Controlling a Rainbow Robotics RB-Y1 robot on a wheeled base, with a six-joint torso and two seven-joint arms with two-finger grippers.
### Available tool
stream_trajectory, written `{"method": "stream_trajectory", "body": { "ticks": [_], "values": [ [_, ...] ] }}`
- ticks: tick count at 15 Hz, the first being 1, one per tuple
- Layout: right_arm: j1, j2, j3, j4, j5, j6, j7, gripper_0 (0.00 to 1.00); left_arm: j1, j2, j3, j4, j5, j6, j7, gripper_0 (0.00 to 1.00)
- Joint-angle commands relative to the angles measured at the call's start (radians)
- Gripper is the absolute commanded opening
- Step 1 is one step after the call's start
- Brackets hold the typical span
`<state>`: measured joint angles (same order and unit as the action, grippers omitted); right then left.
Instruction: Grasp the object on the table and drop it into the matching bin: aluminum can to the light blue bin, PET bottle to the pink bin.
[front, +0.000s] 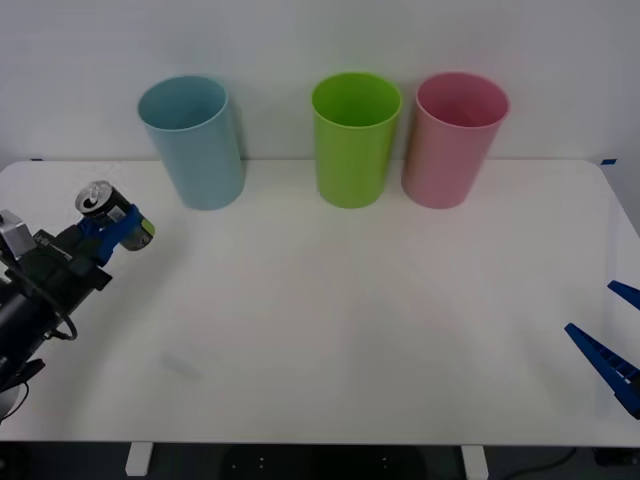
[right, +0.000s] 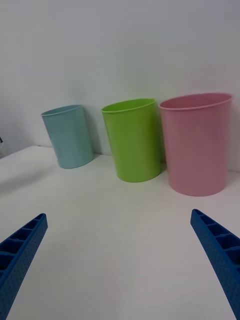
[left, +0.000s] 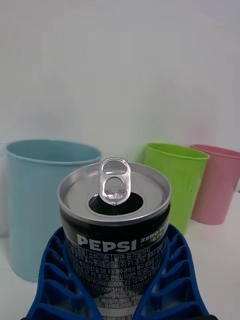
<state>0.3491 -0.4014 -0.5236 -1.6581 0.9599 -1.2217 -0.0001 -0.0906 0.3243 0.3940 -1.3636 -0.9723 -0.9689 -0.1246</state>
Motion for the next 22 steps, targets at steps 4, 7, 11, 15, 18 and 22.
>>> {"method": "stream_trajectory", "body": {
  "ticks": [4, 7, 11, 15, 18, 22],
  "values": [
    [0.000, 0.000, 0.000, 0.000, 0.000, 0.000, 0.000, 1.00, -0.008, 0.001, 0.009, -0.189, -0.055, 0.156, 0.218, 0.00],
    [0.000, 0.000, 0.000, 0.000, 0.000, 0.000, 0.000, 1.00, -0.041, 0.005, 0.019, -0.247, -0.134, 0.210, 0.329, 0.00],
    [0.000, 0.000, 0.000, 0.000, 0.000, 0.000, 0.000, 1.00, -0.126, 0.012, 0.014, -0.246, -0.241, 0.294, 0.375, 0.01],
    [0.000, 0.000, 0.000, 0.000, 0.000, 0.000, 0.000, 1.00, -0.210, 0.013, -0.003, -0.238, -0.375, 0.374, 0.473, 0.01],
    [0.000, 0.000, 0.000, 0.000, 0.000, 0.000, 0.000, 1.00, -0.298, 0.013, -0.015, -0.155, -0.453, 0.392, 0.479, 0.01],
    [0.000, 0.000, 0.000, 0.000, 0.000, 0.000, 0.000, 1.00, -0.420, 0.013, -0.024, -0.015, -0.533, 0.427, 0.470, 0.01]
  ]
}}
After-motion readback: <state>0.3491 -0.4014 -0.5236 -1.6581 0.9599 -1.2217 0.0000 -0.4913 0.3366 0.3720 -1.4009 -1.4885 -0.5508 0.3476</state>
